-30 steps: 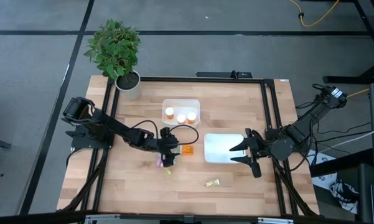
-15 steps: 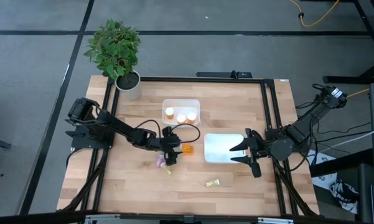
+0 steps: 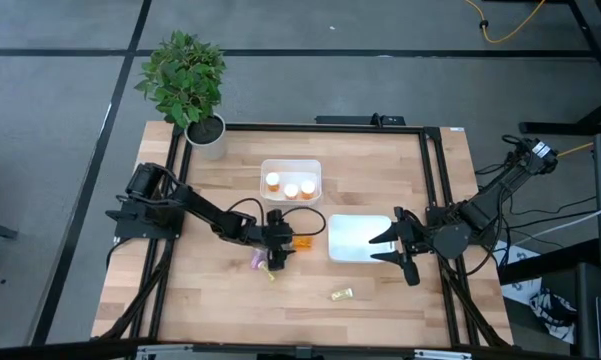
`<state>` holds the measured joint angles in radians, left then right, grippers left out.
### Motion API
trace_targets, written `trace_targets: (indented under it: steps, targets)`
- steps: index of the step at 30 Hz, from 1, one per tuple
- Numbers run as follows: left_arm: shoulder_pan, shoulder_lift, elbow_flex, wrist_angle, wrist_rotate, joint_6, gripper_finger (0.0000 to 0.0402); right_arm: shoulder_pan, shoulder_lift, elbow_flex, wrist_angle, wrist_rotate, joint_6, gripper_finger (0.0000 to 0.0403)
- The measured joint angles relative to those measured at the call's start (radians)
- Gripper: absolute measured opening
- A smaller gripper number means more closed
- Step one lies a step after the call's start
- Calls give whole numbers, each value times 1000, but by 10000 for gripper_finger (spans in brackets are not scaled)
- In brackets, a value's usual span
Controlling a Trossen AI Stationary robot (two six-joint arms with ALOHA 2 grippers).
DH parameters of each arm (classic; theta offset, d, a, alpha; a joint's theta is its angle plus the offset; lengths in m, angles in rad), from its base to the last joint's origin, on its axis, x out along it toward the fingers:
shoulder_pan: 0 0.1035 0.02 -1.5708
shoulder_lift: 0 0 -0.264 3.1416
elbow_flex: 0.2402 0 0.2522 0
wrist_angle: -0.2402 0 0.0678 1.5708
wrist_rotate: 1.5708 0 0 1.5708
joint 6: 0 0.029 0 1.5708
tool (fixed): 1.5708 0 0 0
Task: Pick and place medicine bottles into bin by pill shape (circle, oval)
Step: Put the large orange pill bottle into the top white bin
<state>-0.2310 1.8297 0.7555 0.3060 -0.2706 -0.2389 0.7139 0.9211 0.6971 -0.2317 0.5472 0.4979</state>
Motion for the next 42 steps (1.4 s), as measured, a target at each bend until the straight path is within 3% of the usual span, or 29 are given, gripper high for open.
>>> trace_targets:
  steps: [7, 15, 27, 38, 42]
  targets:
    - [0, 0, 0, 5, 3, 95, 275, 0, 0, 0, -16, 0, -1, 176]
    - [0, 0, 0, 100, 3, 94, 275, 0, 0, 0, -20, 0, 0, 176]
    - [0, 0, 0, 72, 0, 94, 274, 0, 0, 0, -23, -1, 3, 176]
    - [0, -4, 0, 71, -1, 73, 195, 0, 0, 0, -23, -1, 3, 176]
    - [0, -24, 11, 49, -1, 32, 186, 0, 0, 0, -24, -1, 3, 176]
